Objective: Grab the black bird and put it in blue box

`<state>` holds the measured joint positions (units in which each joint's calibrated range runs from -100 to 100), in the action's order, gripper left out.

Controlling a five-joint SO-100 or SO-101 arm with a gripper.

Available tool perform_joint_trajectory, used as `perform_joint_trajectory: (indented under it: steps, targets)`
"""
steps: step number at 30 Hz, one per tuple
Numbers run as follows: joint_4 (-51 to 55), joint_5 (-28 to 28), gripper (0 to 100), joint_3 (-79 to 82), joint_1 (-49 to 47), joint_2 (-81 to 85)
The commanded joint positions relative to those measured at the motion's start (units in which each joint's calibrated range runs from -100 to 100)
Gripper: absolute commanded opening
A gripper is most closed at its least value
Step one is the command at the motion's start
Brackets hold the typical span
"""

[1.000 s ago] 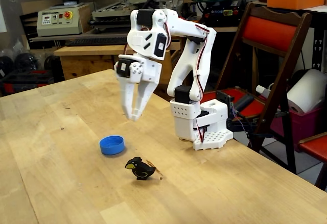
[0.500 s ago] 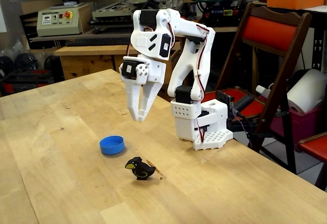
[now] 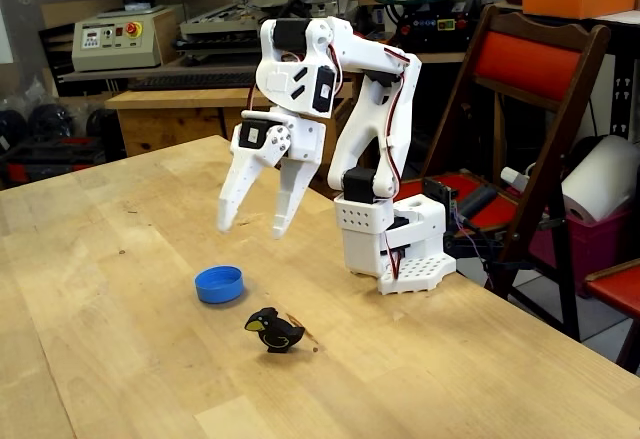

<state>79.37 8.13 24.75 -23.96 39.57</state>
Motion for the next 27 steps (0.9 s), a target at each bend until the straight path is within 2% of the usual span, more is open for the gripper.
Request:
perform_joint_trajectory:
  steps: [1,7,12,27]
  targets:
    - [5.4,0.0,37,-3.6,-0.8,0.7]
    - [13.1,0.0,37,-3.7,-0.4,0.8]
    - [15.7,-0.2,37,-3.2,-0.8,2.1]
    - [3.1,-0.3,37,15.5,-0.7,14.6]
